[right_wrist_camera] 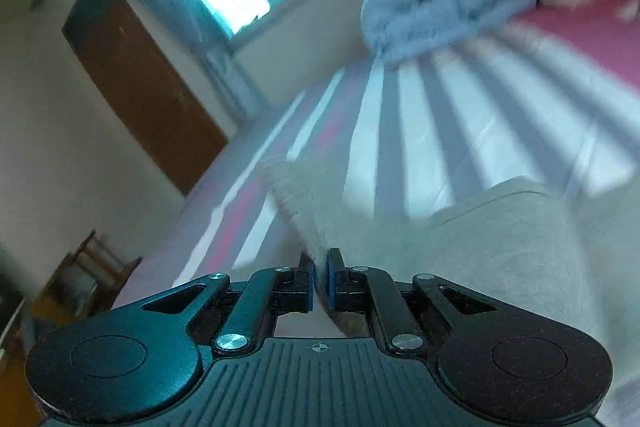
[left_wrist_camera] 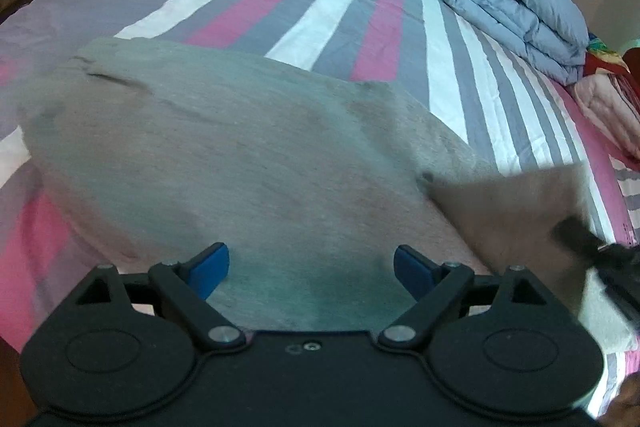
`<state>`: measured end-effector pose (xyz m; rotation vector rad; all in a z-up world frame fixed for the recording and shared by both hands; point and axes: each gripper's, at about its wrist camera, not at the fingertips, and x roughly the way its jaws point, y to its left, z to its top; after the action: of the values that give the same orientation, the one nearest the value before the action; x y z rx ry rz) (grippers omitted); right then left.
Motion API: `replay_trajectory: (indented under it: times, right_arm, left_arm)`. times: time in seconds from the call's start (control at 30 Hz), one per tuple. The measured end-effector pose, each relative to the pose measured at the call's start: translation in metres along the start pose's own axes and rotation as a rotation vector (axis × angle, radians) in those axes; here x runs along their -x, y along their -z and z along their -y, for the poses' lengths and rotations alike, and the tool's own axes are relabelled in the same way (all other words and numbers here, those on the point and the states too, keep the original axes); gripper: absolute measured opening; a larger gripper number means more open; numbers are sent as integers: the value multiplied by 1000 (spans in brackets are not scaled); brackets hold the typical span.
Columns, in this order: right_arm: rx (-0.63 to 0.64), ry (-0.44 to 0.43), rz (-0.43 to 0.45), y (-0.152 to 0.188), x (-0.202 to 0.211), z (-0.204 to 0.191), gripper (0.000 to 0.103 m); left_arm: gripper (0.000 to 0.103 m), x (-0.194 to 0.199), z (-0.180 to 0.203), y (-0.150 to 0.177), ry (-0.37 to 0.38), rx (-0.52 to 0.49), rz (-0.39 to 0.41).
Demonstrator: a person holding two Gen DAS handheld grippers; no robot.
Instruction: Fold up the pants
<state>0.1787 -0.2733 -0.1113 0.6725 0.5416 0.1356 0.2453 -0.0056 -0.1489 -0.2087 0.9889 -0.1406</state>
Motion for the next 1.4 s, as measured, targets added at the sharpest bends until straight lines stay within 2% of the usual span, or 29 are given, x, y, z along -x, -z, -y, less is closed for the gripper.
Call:
replay_trajectory:
  times: [0.1,0.23,0.37,0.53,0.6,0.7,0.77,0.83,0.9,0.97,1.1,1.17,1.27,1.3,1.33,1.4]
  right_arm:
    - [-42,64,7,10,-9,12,6]
    - [-56,149,111,-16,20,41,6]
    - [-133,282,256,-50,79,100,6]
    - [-225,544,393,-61,155,193,6]
    - [-252,643,384,-55,172,230,6]
    - [-271,677,277,-34,172,257,6]
    - [-336,639,247,-21,170,267,6]
    - [-497,567,282,-13,181,281,7]
    - [-601,494,317,-17,190,294,15]
    - [-604,413,353,-31,195,298,33]
    - [-555,381,305,-57,181,305,37]
    - [-581,357,257,-65,170,316,37]
    - [-606,388,211,-67,156,332,33]
    - [-586,412,194,-70,152,331,25]
    - [-573,428,178,-73,150,329,8]
    - [-566,389,250,-81,159,315,8]
  left_arm:
    - [83,2,-2,-1,-2,-2,5]
    - [83,-1,1,-2,-6,0,3]
    - [83,-3,8,1,-6,-21,-2]
    - [83,-9,22,6,-18,-59,-19]
    - [83,-10,27,9,-24,-73,-25]
    - [83,-11,33,12,-37,-87,-31]
    - [83,-11,34,12,-41,-91,-36]
    - [83,-12,36,12,-48,-92,-37]
    - [83,-12,36,13,-50,-93,-38]
    - [83,-12,37,13,-55,-97,-39]
    - [83,-14,39,15,-58,-98,-40]
    - [83,-14,39,16,-58,-98,-39]
    - [83,-16,40,17,-65,-99,-42]
    - [83,-17,41,17,-68,-99,-44]
    - [83,-17,41,17,-69,-100,-45]
    - [83,-19,43,18,-74,-107,-48]
